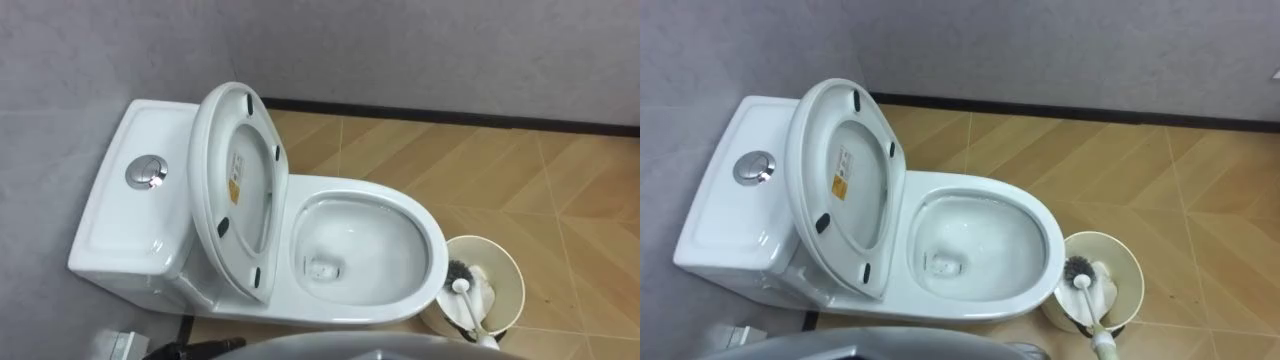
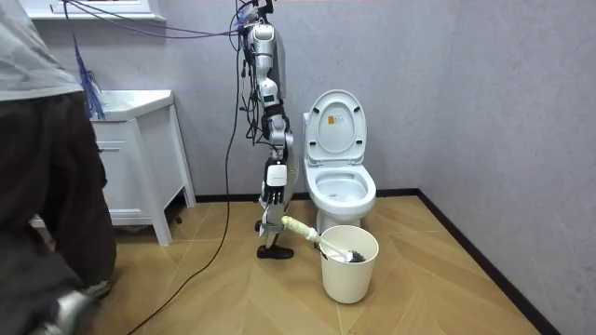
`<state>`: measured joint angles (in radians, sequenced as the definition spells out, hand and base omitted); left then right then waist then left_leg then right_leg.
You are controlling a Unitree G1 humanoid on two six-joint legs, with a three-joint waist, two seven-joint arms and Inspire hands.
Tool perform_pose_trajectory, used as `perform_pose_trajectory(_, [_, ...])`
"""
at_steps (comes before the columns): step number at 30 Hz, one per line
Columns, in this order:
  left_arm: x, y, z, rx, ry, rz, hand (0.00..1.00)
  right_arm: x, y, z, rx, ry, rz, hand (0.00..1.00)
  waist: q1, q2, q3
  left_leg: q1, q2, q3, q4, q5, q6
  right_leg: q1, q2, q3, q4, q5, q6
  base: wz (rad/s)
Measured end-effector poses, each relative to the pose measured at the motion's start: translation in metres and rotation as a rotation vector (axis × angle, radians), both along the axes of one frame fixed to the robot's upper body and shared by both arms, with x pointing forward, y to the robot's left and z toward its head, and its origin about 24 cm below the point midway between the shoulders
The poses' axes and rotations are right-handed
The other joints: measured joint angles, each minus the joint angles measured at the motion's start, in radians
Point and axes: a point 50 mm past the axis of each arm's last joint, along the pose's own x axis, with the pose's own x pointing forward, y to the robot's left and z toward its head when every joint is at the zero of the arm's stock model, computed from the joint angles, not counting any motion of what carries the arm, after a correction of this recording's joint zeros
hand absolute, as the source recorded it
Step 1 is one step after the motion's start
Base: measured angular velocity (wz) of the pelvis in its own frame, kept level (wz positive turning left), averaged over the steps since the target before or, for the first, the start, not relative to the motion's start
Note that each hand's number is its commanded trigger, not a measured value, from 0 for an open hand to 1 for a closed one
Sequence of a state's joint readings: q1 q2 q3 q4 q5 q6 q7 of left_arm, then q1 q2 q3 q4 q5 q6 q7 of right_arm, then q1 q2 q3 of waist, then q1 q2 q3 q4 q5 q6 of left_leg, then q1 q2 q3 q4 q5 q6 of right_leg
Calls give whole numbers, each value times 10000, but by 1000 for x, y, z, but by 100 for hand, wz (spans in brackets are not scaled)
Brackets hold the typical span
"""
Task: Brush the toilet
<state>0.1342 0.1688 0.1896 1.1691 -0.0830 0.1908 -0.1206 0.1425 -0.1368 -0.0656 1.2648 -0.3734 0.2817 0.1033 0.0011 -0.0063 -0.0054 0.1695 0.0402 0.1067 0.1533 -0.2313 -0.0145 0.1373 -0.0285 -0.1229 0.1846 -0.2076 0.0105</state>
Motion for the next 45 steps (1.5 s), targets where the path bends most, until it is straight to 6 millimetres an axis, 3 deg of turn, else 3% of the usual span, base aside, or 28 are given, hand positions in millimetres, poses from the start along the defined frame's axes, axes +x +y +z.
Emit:
perform_pose_trajectory(14, [10,-1,2,428,-556,-1135,0,22,-1,0,-431,-1557,-152,0,-53,102,2,-138,-8,53,-25,0,0,-190,3,95,8,-21,5,0])
perform_pose_trajectory(22, [4,0,3,746,-702,-1243,0,29,-2,1,-802,-2388,-673,0,-65,84,12,-221,-9,110,-10,2,0,-260,5,158,-28,-22,4,-2])
perform_pose_trajectory(30, [12,0,5,1315,-982,-2341,0,63,-4,8,-1187,-4636,-1276,0,-65,127,11,-470,-11,140,59,3,1,-452,1,154,-135,30,9,0])
perform_pose_trajectory(34, [17,-1,5,1377,-1093,-2620,0,78,-4,11,-1372,-5294,-1181,0,-135,177,-30,-910,-14,-11,142,7,4,-731,-7,66,-112,71,6,7])
perform_pose_trajectory(37, [22,-1,5,1377,-1197,-2735,0,84,-4,11,-1464,-5371,-1157,0,-174,161,8,-1278,-13,-54,212,9,5,-1087,-24,-27,-50,78,-3,6])
perform_pose_trajectory(40, [28,-3,5,1349,-1221,-2986,0,91,-4,12,-1625,-5432,-1183,0,-206,289,72,-1653,-9,-87,340,11,7,-1509,-40,-82,103,102,-20,0])
perform_pose_trajectory(45, [52,-7,8,1661,-1711,-3546,0,103,-7,14,-2139,-5586,-1079,0,-234,337,143,-2471,-15,-184,550,18,19,-2324,-68,-113,388,115,-36,2])
